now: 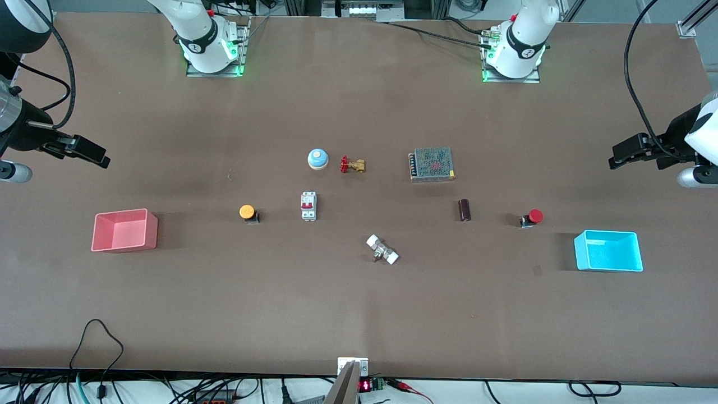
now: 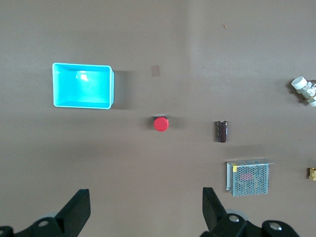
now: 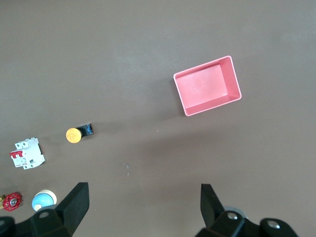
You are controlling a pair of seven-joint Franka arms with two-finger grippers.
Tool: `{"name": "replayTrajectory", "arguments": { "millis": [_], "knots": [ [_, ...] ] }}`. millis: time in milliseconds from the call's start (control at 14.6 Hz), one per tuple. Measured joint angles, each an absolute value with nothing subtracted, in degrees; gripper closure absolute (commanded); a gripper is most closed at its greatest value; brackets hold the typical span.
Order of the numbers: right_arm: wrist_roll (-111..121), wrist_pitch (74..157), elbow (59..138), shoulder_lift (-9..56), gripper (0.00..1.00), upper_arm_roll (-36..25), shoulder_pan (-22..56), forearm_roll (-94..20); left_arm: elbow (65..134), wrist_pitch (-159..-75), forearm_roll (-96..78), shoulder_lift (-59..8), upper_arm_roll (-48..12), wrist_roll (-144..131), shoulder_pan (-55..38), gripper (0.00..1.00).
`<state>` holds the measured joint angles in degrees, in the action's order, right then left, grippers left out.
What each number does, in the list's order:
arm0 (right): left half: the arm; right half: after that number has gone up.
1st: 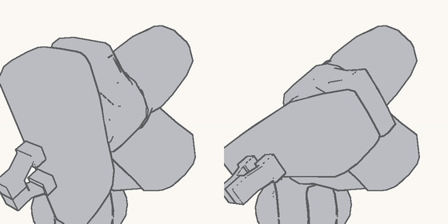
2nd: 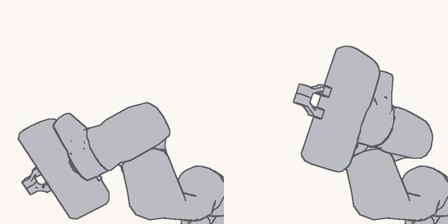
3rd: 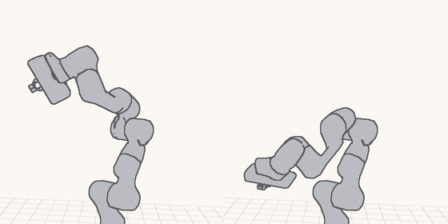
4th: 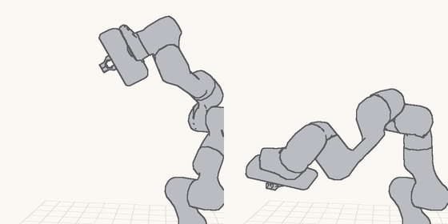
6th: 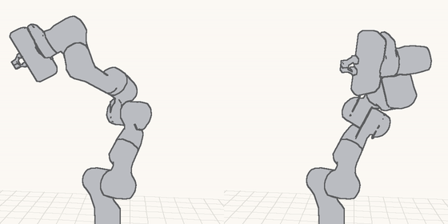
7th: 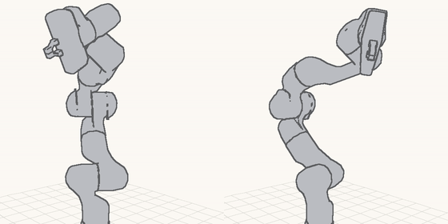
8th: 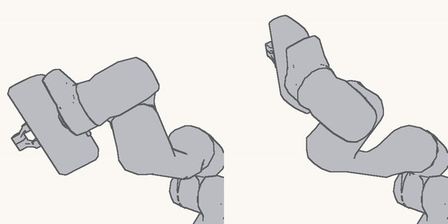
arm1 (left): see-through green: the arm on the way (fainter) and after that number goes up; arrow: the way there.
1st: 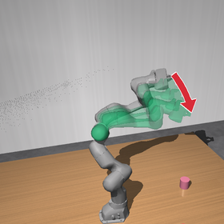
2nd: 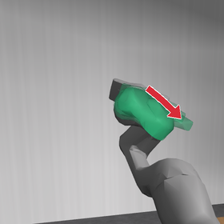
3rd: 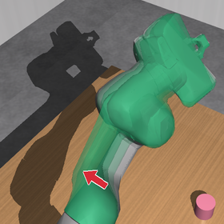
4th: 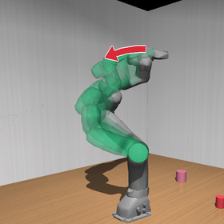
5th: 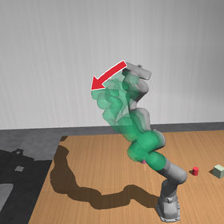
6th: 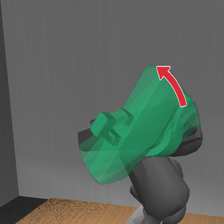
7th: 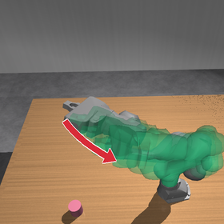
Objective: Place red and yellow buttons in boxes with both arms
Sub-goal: 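Move the right gripper toward the yellow button while the left gripper reaches the red button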
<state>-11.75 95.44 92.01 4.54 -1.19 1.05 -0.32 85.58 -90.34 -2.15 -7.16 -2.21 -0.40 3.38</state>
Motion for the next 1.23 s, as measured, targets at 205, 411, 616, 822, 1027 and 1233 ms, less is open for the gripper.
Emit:
{"name": "replayTrajectory", "arguments": {
  "millis": [205, 411, 616, 822, 1027, 1233],
  "knots": [
    [-11.75, 95.44, 92.01, 4.75, 0.00, -1.19, 1.03, -0.67, 85.58, -90.34, -2.15, -7.16, -2.19, -0.40, 3.42, 0.00],
    [-11.75, 95.45, 92.04, 5.08, 0.00, -1.17, 1.06, -1.15, 85.69, -90.34, -2.15, -7.17, -2.19, -0.40, 3.43, 0.00],
    [-11.74, 95.59, 92.05, 5.99, 0.00, -1.00, 1.90, -1.17, 86.78, -90.34, -1.99, -8.17, -2.18, -0.40, 3.45, 0.00],
    [-11.74, 95.84, 92.21, 8.24, 0.00, -0.86, 2.76, -1.36, 87.85, -90.62, -1.23, -12.49, -2.18, -0.40, 3.46, 0.00],
    [-11.74, 96.29, 92.54, 13.32, 0.00, -0.78, 5.06, -1.42, 88.00, -92.48, -1.19, -17.80, -2.19, -0.39, 3.47, 0.00],
    [-11.74, 100.27, 93.01, 17.53, 0.00, -0.74, 7.58, -1.43, 88.47, -95.13, -1.18, -21.51, -2.22, -0.29, 3.45, 0.00]
  ]
}}
